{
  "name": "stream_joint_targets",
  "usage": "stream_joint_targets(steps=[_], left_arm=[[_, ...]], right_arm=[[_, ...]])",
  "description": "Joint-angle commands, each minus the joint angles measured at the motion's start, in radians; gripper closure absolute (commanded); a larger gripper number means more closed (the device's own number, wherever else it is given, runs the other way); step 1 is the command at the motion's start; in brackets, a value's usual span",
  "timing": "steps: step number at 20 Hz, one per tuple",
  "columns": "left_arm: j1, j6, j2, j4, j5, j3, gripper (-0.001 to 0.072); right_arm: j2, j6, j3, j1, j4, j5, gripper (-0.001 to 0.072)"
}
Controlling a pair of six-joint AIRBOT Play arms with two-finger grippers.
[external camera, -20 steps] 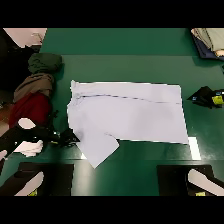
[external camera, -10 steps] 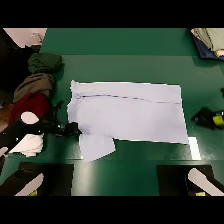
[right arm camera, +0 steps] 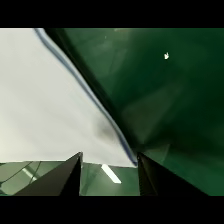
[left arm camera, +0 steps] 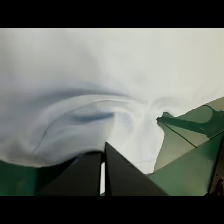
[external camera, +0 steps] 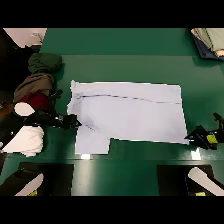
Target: Fold the shirts.
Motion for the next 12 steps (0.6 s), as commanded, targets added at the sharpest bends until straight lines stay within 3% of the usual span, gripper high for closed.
stream_joint_targets(steps=[1,3,4,5,7,9,12], left_arm=[[0.0,0.003,0.001,0.001,-0.005,0.006,0.0683],[0.0,0.003,0.001,0.001,-0.006,0.006,0.0683],[0.0,0.004,0.001,0.0,-0.006,0.006,0.0683],[0.0,0.011,0.001,0.001,-0.01,0.007,0.0683],[0.0,0.011,0.001,0.003,-0.019,0.014,0.0683],[0.0,0.024,0.002,0.005,-0.066,0.046,0.0683],[0.0,0.036,0.002,0.045,-0.245,0.146,0.0684]], right_arm=[[-0.032,-0.006,-0.015,-0.008,0.005,-0.042,0.0407],[-0.009,-0.006,-0.015,-0.002,0.008,-0.065,0.041],[0.006,-0.007,-0.015,0.007,0.008,-0.072,0.0493],[0.022,-0.007,-0.015,0.014,0.007,-0.072,0.0639],[0.057,-0.007,-0.015,0.031,0.007,-0.063,0.0698],[0.096,-0.007,-0.015,0.051,0.005,-0.028,0.0699],[0.193,-0.005,0.022,0.07,-0.059,0.082,0.07]])
